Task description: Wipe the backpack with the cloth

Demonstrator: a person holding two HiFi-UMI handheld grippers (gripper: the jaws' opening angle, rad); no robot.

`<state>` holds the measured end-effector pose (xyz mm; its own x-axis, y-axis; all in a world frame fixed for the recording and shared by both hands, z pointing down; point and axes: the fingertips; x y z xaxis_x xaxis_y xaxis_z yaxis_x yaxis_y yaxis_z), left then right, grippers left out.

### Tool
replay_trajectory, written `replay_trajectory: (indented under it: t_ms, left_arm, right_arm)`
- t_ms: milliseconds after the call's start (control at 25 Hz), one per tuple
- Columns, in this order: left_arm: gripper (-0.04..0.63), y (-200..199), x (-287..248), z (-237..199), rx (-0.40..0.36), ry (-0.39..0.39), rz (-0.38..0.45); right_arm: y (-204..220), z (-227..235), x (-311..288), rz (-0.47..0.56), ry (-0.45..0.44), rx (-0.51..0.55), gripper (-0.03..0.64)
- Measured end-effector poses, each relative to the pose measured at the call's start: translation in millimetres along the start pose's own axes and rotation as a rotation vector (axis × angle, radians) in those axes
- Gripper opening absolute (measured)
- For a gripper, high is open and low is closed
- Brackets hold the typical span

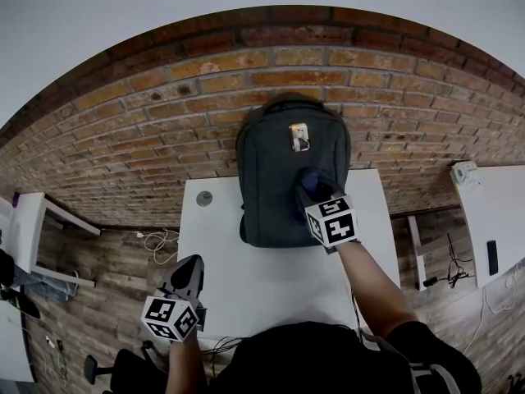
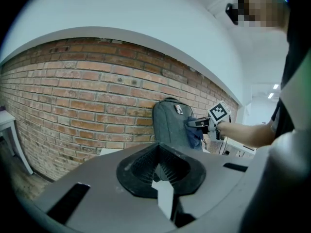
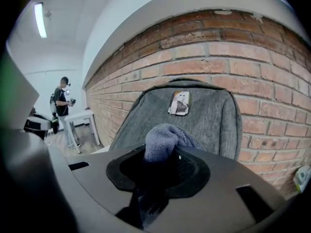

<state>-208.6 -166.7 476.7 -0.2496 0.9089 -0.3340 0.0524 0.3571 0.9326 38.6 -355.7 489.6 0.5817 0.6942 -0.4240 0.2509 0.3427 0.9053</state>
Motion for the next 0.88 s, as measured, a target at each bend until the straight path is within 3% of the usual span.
replay_trajectory:
  t_ms: [640, 880]
  left_arm:
    - [-0.003, 6.3, 2.0, -29.4, 0.020, -0.032, -0.016]
    - [-0.003, 4.4, 1.1, -36.6, 0.031, -0.034, -0.004]
  right_arm:
    - [-104.7, 59.7, -21.1, 0.115, 0.108, 0.035, 0.104]
    - [-126.1, 64.1, -28.6, 0.120, 0.126, 0.067, 0.104]
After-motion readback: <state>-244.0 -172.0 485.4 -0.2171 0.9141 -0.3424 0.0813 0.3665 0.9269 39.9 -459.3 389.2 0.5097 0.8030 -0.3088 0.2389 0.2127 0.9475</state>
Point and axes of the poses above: the fingertips, and each gripper's own axes: x backward along the fingers, z to its right, y out of its underside, and after that the axes turned 8 degrees about -y, right-handed
